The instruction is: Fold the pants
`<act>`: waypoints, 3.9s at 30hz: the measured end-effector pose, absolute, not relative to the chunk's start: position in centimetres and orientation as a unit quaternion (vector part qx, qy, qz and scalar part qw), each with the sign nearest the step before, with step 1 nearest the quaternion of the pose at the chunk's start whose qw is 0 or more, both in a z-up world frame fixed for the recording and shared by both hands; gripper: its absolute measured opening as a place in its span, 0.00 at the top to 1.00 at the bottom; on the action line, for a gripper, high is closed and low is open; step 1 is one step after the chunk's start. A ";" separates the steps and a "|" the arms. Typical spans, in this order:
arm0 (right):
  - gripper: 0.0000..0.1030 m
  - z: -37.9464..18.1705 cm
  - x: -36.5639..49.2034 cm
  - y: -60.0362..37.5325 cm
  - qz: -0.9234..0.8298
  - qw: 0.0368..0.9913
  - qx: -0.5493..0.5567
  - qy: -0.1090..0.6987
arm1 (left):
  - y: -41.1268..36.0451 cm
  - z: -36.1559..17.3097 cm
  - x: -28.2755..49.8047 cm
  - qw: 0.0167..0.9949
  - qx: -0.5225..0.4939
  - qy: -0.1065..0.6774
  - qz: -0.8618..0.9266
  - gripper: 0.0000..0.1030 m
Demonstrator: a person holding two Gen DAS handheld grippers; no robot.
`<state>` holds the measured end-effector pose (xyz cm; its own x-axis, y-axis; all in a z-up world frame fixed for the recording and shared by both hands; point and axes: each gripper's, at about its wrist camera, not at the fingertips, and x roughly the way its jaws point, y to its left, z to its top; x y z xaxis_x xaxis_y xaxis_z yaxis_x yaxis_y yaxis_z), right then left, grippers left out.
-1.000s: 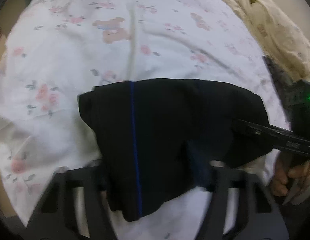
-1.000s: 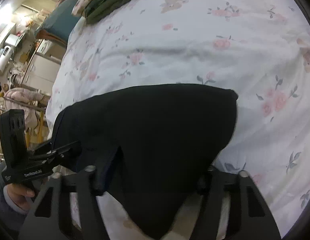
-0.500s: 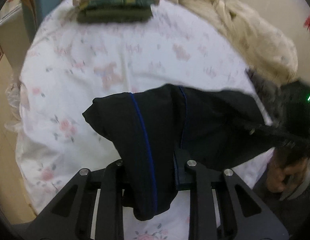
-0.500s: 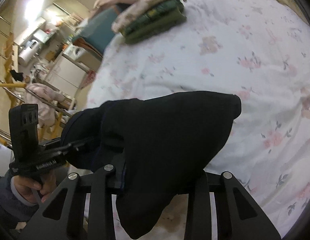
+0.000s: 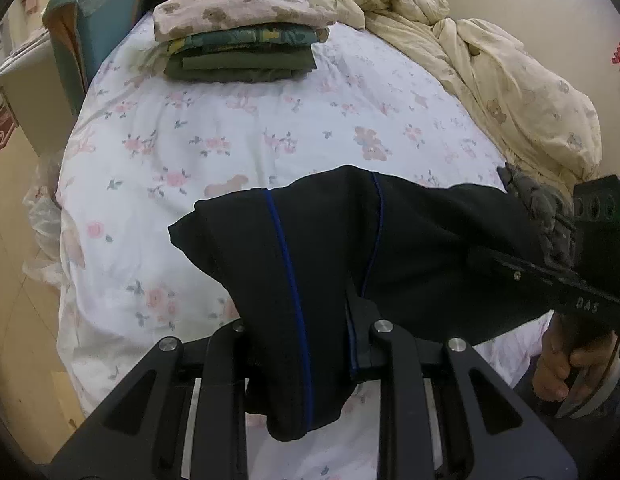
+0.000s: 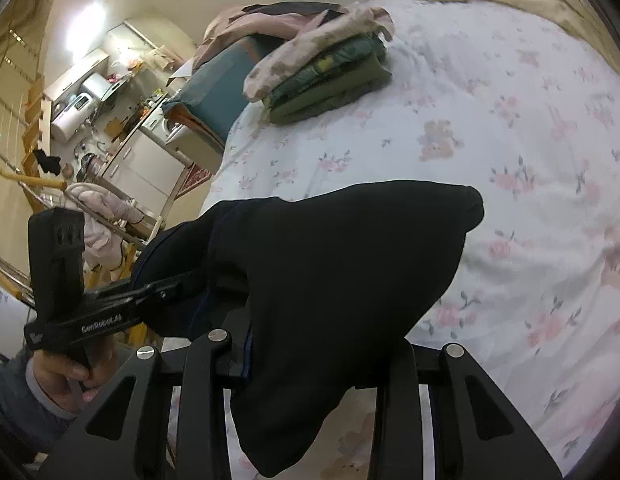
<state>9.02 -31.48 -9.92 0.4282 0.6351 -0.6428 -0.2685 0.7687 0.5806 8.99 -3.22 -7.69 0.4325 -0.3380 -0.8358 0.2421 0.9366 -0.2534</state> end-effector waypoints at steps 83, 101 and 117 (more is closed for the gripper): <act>0.01 6.9 12.5 -26.2 0.171 0.947 0.046 0.268 | 0.3 6.7 9.4 0.966 -0.033 0.257 0.007 0.00; 0.00 -0.1 3.3 -26.2 0.104 0.959 0.031 0.264 | -3.4 0.8 2.6 0.963 -0.009 0.268 -0.007 0.00; 0.00 -0.8 3.3 -25.4 0.100 0.958 0.022 0.268 | -4.3 0.3 2.2 0.961 -0.003 0.277 -0.013 0.00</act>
<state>3.31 -25.44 -0.82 0.8361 0.2032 -0.5095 -0.1792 0.9791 0.0965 2.19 -4.28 0.31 0.8459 -0.0275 -0.5327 0.0237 0.9996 -0.0139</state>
